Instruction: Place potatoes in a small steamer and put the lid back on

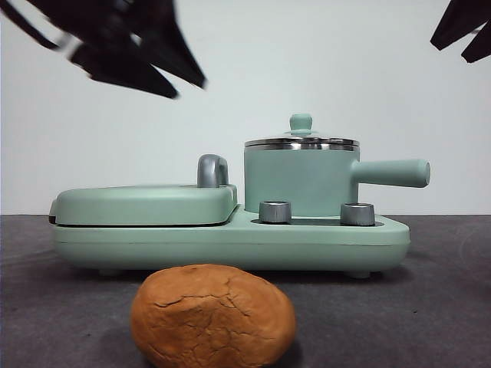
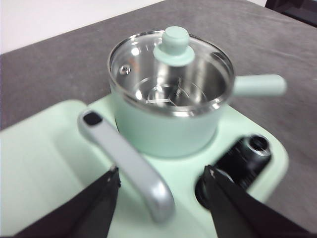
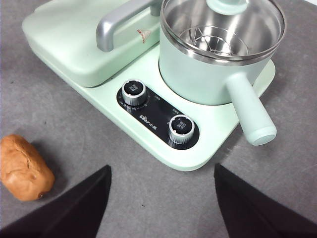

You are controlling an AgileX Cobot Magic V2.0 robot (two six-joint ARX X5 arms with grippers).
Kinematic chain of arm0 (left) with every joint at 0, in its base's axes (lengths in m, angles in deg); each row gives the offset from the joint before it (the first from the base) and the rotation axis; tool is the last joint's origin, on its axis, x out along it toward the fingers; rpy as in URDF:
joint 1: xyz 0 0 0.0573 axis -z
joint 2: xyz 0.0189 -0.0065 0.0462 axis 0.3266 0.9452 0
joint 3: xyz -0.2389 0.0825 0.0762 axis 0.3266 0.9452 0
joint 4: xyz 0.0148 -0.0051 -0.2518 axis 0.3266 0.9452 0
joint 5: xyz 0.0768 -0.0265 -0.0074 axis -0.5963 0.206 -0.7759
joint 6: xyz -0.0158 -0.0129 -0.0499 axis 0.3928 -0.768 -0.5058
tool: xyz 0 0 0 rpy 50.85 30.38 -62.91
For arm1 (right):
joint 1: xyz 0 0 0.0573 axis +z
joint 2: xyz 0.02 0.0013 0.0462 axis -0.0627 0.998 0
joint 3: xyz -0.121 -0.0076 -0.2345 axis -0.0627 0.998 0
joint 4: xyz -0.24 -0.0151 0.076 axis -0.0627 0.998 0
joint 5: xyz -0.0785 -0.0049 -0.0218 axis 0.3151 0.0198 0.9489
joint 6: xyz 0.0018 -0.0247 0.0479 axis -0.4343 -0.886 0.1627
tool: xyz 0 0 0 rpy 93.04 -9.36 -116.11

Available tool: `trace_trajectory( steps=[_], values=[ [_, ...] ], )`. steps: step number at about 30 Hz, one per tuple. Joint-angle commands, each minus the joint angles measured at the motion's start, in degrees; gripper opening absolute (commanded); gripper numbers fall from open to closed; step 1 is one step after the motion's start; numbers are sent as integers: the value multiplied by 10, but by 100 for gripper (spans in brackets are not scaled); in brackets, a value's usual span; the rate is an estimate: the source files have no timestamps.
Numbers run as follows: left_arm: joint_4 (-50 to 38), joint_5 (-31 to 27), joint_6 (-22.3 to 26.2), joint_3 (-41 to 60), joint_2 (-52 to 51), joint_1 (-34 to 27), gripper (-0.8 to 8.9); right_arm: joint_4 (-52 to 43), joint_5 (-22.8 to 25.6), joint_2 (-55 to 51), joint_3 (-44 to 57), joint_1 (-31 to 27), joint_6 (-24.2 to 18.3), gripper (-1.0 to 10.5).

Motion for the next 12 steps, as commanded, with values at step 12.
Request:
trace_trajectory(
  steps=[12],
  values=[
    [-101,-11,43,-195,234,37,277,-8,-2,3,-7,4,19,329]
  ],
)
